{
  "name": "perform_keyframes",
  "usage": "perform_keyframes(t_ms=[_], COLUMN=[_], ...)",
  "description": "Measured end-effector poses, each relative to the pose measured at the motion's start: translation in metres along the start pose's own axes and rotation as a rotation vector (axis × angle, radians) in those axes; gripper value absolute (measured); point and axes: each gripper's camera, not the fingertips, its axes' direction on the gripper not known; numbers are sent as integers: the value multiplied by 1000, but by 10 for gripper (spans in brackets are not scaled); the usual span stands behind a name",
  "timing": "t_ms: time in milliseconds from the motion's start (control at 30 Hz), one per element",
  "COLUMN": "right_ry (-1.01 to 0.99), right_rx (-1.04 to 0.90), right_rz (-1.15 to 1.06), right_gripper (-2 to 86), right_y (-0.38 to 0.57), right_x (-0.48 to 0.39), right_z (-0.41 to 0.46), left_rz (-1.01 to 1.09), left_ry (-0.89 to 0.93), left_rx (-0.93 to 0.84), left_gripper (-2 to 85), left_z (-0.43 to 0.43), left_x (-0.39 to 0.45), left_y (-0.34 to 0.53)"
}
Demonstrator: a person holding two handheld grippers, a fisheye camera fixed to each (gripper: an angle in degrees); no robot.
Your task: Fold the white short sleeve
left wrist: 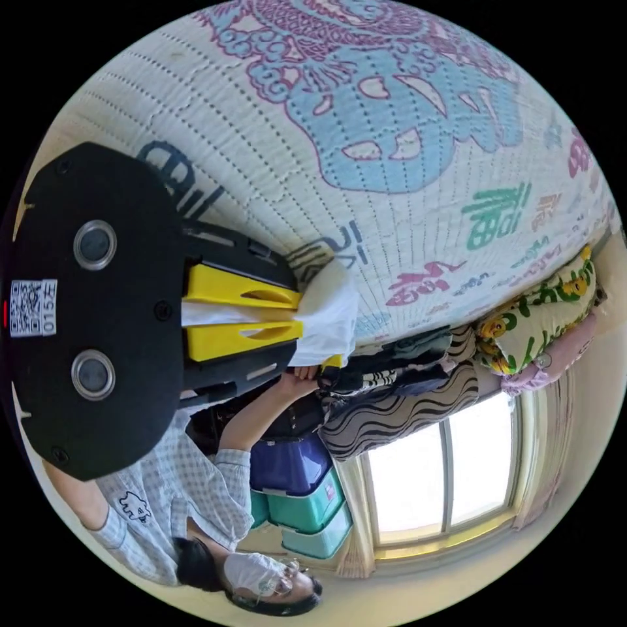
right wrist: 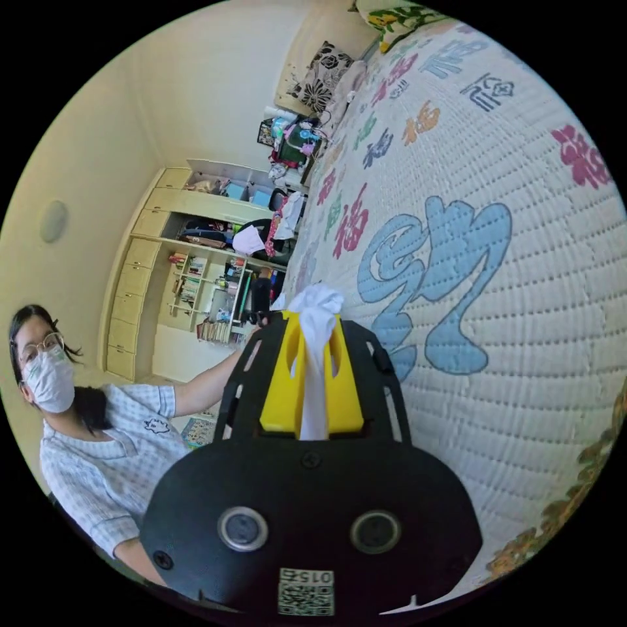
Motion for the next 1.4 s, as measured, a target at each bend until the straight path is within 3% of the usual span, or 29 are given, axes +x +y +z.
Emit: perform_keyframes(t_ms=[200,433,700,867,1000,1200,1400], right_ry=[59,166,316,485,454,440,545], right_rx=[75,183,122,41,109,53,69], right_rz=[-198,-330,-251,5,19,72,-58], right_gripper=[38,36,47,69,65,36,11], right_y=[51,98,48,5,13,22,12], right_x=[-78,-143,-121,-67,-50,-23,-51], right_z=[-46,-83,-81,-68,-79,-64,-44], left_rz=[245,462,348,54,114,242,200], left_ry=[43,-45,-192,-367,-386,-521,-617], left_rx=[73,85,77,98,90,-87,-254], left_gripper=[8,7,25,59,80,102,23], left_z=[-19,-3,45,64,87,179,252], left_x=[80,171,114,31,25,13,-27], left_y=[46,85,44,11,3,-36,-58])
